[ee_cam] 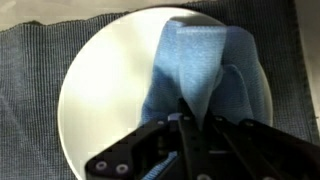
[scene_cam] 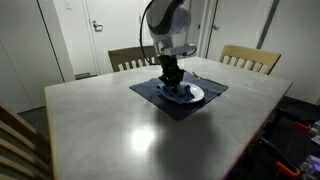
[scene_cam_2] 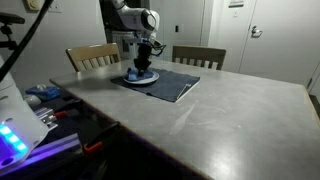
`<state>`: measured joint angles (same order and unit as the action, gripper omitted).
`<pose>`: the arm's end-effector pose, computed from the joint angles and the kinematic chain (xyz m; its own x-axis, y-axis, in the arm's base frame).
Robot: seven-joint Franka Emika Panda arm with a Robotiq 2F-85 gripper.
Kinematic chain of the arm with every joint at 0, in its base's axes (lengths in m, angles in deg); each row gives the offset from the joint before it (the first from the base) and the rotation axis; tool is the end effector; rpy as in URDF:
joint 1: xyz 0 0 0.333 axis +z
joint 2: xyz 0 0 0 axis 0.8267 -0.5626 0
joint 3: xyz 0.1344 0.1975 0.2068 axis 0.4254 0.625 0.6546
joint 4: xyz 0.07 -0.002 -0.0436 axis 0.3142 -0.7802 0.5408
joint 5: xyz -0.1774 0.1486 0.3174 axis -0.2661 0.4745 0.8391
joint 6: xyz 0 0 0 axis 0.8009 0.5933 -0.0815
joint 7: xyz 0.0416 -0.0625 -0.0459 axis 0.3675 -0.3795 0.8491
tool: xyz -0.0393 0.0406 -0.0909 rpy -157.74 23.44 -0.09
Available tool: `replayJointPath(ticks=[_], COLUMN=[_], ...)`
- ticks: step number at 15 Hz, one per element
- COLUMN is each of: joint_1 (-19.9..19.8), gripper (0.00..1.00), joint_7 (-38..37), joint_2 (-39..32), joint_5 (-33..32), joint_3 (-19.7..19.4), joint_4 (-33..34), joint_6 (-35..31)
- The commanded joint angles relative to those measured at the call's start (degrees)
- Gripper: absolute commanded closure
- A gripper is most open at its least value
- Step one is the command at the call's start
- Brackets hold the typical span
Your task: Wipe the white plate with the blue towel
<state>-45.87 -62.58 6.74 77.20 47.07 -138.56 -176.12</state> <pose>0.6116 0.1236 0.1458 0.8968 -0.0537 -0.4391 -0.0317 -0.9979 0.0572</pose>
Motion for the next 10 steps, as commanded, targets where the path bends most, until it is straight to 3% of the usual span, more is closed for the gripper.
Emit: replayJointPath(ticks=[1,5,8,10], joint_1=[-2.0,-2.5,-3.1,-3.8], gripper=[0.97,0.97,0.97,0.97], joint_7=[8.5,11.4,6.2,3.2], joint_2=[0.1,-0.4,0.1,1.0], joint_5=[0.4,1.1,3.9,6.3], joint_3=[2.8,3.6,2.4,1.6], joint_4=[-0.4,-1.0,-2.7,-4.6], joint_6=[1.7,8.2,12.5,11.7])
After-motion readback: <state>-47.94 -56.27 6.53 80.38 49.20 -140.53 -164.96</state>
